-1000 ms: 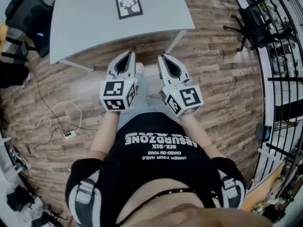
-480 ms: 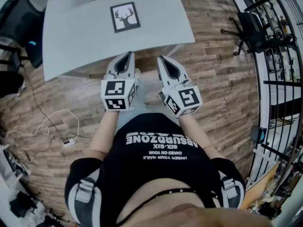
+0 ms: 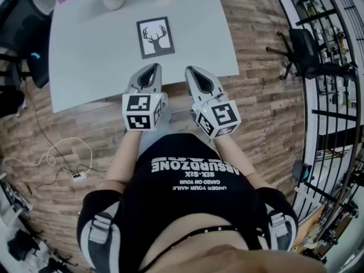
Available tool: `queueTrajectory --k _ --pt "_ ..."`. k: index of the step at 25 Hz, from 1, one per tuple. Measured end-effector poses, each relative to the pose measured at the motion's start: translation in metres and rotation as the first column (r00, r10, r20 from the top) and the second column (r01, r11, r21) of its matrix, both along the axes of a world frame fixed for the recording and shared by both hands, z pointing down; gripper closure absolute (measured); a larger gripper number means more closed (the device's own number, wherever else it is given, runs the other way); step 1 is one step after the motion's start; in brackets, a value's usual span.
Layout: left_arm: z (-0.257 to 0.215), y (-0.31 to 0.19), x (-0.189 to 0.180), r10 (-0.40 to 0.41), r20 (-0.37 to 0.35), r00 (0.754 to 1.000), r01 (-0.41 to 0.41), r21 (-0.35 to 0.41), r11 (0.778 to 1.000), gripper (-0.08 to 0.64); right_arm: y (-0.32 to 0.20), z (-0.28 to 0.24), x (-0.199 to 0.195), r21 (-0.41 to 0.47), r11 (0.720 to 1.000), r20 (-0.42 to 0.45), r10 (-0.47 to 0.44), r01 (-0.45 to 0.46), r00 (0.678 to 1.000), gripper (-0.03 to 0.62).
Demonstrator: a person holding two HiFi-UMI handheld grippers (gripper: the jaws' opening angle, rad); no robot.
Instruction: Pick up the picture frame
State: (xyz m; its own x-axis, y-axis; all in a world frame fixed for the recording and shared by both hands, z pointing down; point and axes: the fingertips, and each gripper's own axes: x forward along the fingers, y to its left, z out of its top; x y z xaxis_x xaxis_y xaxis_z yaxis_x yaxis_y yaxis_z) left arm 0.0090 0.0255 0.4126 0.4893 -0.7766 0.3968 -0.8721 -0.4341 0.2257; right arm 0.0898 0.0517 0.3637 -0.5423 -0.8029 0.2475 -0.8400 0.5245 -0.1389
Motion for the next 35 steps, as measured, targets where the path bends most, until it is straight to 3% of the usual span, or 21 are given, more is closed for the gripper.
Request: queueTrajectory --k 8,17,22,35 --pt "0.014 -0.053 -0.03 -0.017 0.027 0.999 0.018 -0.035 0.999 0.543 -0.064 0.008 -0.017 -0.011 1.0 -0.043 -0.019 0.019 0.999 0.577" --pt "0.039 -0.112 -0.041 -0.015 0.081 0.997 0.023 -0.1 0.995 0.543 -0.125 0.037 -0.028 -0.071 0.997 -0.031 -0.018 0.015 0.999 0.575" --pt "0.048 -0.128 -0.046 -0.017 0.028 0.999 0.021 -0.145 0.989 0.543 -0.144 0.047 -0.032 -0.095 0.995 -0.033 -0.026 0.022 0.999 0.577" --pt "0.076 -0.157 -0.054 -0.026 0.116 0.993 0.048 -0.196 0.979 0.543 -0.184 0.079 -0.034 -0.163 0.986 -0.086 -0.04 0.025 0.995 0.575"
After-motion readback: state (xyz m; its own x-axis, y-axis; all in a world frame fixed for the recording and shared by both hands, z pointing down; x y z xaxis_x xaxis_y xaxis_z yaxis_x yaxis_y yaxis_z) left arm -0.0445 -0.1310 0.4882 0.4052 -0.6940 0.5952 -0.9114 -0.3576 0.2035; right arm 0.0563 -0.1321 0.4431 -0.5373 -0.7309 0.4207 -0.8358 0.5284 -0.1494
